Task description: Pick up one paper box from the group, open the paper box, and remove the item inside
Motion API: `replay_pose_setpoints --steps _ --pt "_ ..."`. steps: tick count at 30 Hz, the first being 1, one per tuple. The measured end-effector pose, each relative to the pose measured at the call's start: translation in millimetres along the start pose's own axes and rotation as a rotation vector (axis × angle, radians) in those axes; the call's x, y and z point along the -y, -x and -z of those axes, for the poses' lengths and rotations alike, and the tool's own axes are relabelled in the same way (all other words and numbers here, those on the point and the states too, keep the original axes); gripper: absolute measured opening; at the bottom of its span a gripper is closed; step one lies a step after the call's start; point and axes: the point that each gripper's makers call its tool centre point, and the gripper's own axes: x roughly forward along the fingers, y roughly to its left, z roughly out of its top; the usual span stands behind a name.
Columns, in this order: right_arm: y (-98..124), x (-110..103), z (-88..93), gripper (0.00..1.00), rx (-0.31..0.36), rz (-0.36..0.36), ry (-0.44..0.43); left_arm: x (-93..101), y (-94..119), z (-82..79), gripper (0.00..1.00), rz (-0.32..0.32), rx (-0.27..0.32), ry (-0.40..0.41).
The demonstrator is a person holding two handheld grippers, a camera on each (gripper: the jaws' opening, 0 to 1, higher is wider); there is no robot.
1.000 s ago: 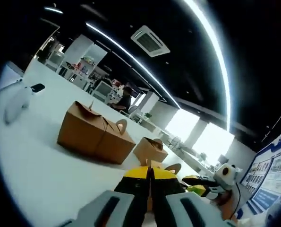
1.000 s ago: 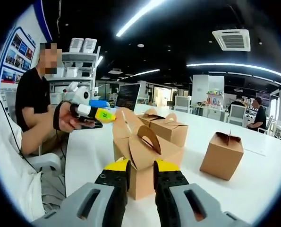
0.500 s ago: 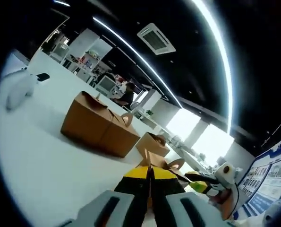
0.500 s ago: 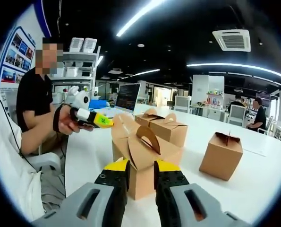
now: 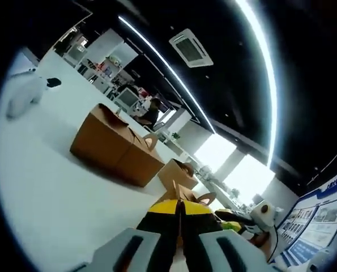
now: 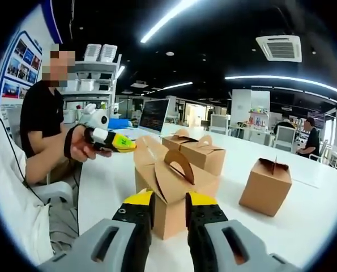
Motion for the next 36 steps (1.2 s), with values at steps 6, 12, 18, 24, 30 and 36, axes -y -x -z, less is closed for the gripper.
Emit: replay_pose_setpoints --steps 6,12,18,24,30,36 --pt "-0.3 -1.9 -0.9 0.24 0.001 -0.002 0.005 -3.7 0.1 3.7 0.05 -0.014 -0.009 -0.013" --pt "-0.5 -4.2 -4.4 0.24 0.007 -0.005 0.009 0.9 0.0 -1.1 0.05 -0.010 0.010 -0.048" --pt "-0.8 -5.9 -6.0 0.24 0.010 -0.009 0.014 0.9 -2.5 1.1 0.10 -0.020 0.004 -0.098" --pt "0.2 -5.5 -7.5 0.24 0.014 -0.008 0.015 -1.9 -1.2 -6.0 0.21 -0.033 0.031 -0.130" --pt "0.3 -6.0 -8.7 0.24 0.017 -0.009 0.016 4.3 1.1 -10.8 0.27 -0.038 0.061 -0.203" --pt "4.0 -3.1 -15.3 0.24 0.034 -0.005 0.012 22.9 11.7 -36.0 0.29 0.071 0.173 -0.168"
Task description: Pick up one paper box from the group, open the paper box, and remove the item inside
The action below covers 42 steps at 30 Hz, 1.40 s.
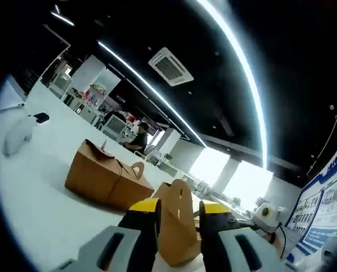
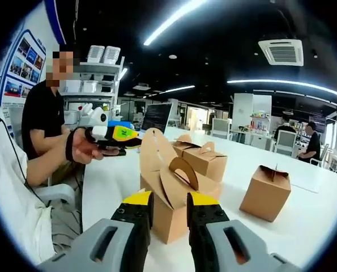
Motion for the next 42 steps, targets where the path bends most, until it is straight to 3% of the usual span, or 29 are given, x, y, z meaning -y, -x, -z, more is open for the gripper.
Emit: replay_pose_setpoints --steps 6,11,22,27,30,33,42 --pt "6.5 -0.3 -6.3 0.24 0.015 0.013 0.008 23.6 4.2 -15.2 0.30 -0.013 0.026 -0.184" --pt "12.8 3.3 -12.1 0.24 0.027 0.024 0.016 46.4 5.0 -24.3 0.30 0.029 0.050 -0.313" --pt "16.4 11.7 -13.5 0.24 0.029 0.042 0.017 84.4 -11.0 -4.6 0.37 0.140 -0.044 -0.468" --pt "19.3 12.6 -16.7 0.24 0.033 0.049 0.023 82.5 -16.6 9.7 0.37 0.115 -0.120 -0.565" --pt "22.3 14.6 -19.2 0.24 0.035 0.058 0.031 79.2 -14.5 20.9 0.37 0.097 -0.201 -0.583" --pt "24.3 16.9 -20.5 0.25 0.032 0.064 0.033 76.5 -15.3 28.4 0.37 0.095 -0.239 -0.579" --pt "26.2 16.8 -17.0 0.27 0.011 0.056 0.027 58.9 -20.0 42.1 0.37 0.101 -0.278 -0.549"
